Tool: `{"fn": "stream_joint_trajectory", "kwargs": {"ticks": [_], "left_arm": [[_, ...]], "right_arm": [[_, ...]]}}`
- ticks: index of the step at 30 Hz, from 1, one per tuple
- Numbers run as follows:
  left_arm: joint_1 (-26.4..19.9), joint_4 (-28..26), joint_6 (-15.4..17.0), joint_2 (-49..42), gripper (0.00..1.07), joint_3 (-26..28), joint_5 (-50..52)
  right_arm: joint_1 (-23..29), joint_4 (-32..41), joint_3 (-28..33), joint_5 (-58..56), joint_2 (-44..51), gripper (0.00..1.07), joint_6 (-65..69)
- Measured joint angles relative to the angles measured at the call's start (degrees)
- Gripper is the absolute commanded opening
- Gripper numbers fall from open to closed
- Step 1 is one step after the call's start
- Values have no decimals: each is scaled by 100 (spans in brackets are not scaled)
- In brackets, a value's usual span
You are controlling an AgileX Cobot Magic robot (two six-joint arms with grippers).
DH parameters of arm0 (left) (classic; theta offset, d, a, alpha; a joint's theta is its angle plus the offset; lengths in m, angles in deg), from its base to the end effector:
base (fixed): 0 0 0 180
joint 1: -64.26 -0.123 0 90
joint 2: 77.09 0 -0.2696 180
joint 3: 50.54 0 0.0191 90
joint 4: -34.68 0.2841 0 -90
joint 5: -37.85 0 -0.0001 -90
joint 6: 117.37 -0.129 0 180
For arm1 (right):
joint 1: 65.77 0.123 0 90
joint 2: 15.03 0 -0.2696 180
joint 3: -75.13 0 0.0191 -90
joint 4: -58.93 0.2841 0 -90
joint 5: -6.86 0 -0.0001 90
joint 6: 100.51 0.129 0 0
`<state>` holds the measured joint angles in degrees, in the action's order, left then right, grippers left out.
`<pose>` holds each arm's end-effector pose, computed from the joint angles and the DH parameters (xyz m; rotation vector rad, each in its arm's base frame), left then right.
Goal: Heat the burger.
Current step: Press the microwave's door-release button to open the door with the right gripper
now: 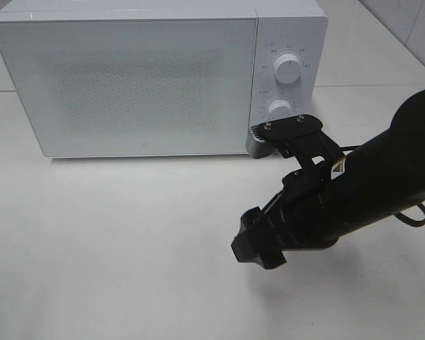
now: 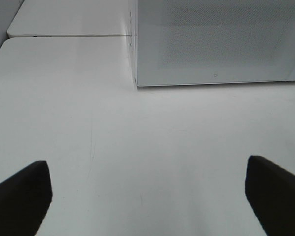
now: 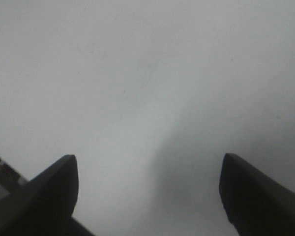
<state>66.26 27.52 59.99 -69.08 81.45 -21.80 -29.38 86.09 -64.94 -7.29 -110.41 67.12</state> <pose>0.0732 -0.0164 0.2799 0.0863 2.0136 -0.1418 0.2382 0.1935 0.0942 -0.5535 2.5870 0.4578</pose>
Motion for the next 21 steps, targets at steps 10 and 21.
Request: {"fn": "stream_joint_trajectory", "kwargs": {"ticks": [10,21], "left_arm": [[0,0,0,0,100,0,0],[0,0,0,0,100,0,0]], "right_arm": [[0,-510,0,-1450,1089,75,223],[0,-1518,-6,-2401,3008,75,1134]]}}
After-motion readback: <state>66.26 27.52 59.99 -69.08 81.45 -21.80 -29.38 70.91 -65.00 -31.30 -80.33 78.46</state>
